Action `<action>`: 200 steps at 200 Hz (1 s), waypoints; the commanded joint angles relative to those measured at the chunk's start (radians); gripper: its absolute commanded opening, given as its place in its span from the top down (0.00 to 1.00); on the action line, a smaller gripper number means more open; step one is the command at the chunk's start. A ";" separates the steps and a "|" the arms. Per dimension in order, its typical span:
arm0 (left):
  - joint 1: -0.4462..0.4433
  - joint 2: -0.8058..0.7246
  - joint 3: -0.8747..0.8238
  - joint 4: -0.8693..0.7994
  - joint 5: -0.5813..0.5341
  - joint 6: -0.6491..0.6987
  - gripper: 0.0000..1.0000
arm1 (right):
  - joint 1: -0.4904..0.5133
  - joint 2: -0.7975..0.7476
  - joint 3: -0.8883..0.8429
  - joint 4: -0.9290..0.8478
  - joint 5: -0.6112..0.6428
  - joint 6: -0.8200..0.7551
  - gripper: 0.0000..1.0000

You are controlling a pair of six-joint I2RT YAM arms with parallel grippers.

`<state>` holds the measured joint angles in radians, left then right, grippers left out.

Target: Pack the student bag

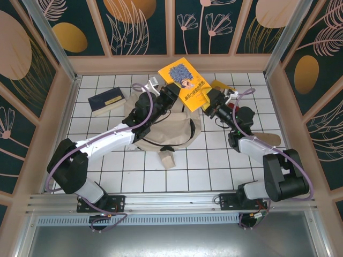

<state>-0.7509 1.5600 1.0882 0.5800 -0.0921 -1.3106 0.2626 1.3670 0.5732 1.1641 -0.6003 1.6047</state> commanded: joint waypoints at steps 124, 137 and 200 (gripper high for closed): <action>0.002 -0.086 0.064 -0.652 -0.171 0.326 0.09 | 0.014 -0.253 0.111 -0.714 0.250 -0.516 0.99; 0.001 -0.072 0.080 -0.742 -0.132 0.457 0.08 | 0.004 -0.292 0.132 -0.817 0.299 -0.577 0.99; -0.026 0.007 0.151 -1.048 -0.060 0.891 0.12 | -0.022 -0.408 0.131 -1.149 0.519 -0.705 0.99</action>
<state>-0.7563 1.5349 1.1912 -0.2798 -0.1478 -0.6415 0.2539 1.0111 0.6819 0.1066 -0.1902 0.9726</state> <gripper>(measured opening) 0.886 0.167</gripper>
